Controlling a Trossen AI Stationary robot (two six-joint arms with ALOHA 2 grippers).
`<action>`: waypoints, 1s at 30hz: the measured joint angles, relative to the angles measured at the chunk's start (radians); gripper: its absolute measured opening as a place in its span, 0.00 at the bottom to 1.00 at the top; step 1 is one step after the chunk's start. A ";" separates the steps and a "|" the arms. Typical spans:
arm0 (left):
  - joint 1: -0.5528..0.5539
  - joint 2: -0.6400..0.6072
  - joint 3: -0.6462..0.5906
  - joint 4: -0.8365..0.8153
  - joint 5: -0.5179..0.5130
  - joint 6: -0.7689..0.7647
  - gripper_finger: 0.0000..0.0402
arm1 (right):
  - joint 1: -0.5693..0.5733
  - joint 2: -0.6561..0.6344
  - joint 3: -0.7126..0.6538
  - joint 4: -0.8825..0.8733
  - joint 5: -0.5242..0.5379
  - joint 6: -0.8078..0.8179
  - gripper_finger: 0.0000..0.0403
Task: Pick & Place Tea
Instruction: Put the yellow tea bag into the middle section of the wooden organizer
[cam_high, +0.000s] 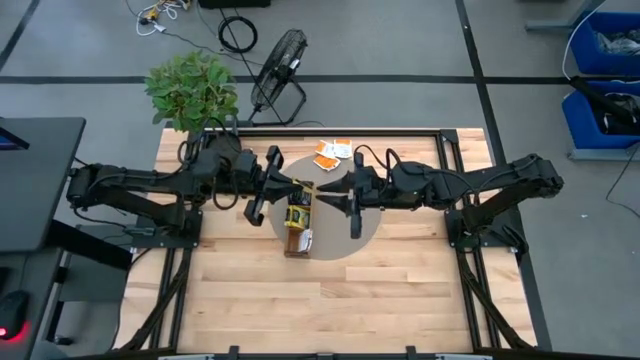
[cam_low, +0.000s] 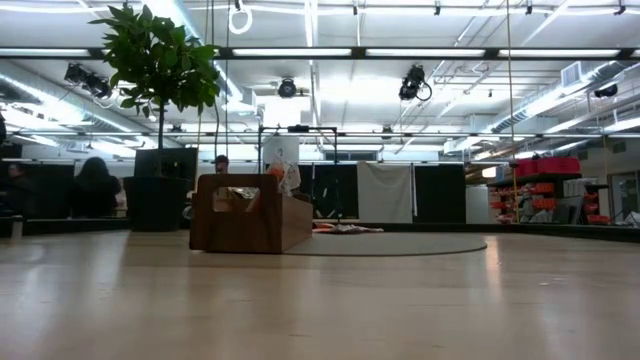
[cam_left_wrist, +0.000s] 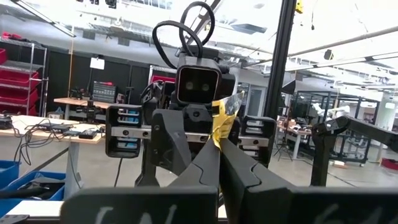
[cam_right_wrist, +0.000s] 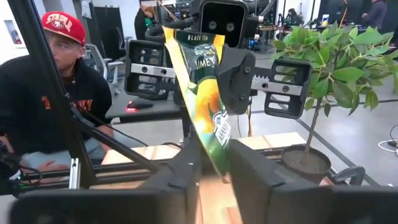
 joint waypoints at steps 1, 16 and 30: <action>0.000 0.000 0.000 0.000 0.000 0.000 0.00 | 0.000 0.000 0.000 -0.002 0.000 0.000 0.20; 0.000 0.000 0.000 -0.012 -0.030 -0.027 0.03 | 0.000 0.000 0.000 -0.029 0.000 0.016 0.01; 0.007 -0.008 0.000 -0.038 -0.085 -0.413 0.05 | 0.003 -0.029 0.000 -0.122 0.093 -0.003 0.00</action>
